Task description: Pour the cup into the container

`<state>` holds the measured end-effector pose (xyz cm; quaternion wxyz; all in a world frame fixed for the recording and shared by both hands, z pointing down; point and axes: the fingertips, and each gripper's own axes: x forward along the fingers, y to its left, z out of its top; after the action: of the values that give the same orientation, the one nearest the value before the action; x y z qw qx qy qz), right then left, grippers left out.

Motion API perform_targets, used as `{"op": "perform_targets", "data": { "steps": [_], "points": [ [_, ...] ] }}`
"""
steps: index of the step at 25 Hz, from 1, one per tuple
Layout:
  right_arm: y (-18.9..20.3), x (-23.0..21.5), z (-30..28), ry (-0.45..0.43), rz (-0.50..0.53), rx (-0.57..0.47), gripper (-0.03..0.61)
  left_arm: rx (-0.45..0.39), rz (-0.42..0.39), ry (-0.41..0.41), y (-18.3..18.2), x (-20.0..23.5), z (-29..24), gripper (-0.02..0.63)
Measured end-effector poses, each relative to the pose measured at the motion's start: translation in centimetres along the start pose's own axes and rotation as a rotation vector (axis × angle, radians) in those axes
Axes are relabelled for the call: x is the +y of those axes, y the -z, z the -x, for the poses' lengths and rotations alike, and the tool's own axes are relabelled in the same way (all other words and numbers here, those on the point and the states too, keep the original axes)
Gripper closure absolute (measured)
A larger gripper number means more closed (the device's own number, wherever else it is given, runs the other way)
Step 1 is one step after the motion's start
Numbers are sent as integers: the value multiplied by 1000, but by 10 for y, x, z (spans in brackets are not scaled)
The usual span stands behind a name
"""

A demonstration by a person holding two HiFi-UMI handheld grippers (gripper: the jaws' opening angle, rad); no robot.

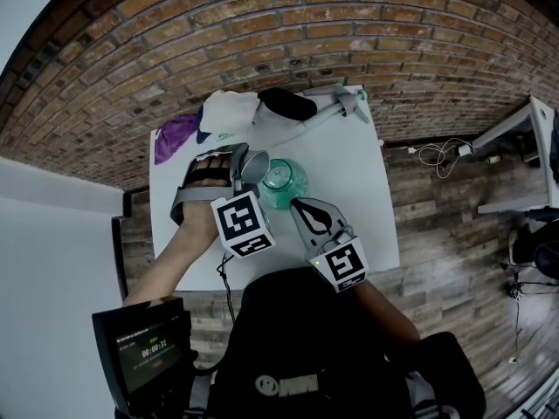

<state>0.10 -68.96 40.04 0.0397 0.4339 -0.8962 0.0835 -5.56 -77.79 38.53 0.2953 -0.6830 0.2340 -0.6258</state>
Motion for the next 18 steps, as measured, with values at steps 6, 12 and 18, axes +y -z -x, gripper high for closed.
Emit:
{"op": "perform_targets", "data": {
  "steps": [6, 12, 18],
  "points": [
    [1, -1, 1, -4, 2, 2, 575, 3, -4, -4, -2, -1, 0, 324],
    [2, 2, 1, -9, 12, 4, 575, 1, -5, -6, -2, -1, 0, 324],
    [0, 0, 1, -8, 10, 4, 575, 4, -12, -4, -4, 1, 0, 324]
  ]
}}
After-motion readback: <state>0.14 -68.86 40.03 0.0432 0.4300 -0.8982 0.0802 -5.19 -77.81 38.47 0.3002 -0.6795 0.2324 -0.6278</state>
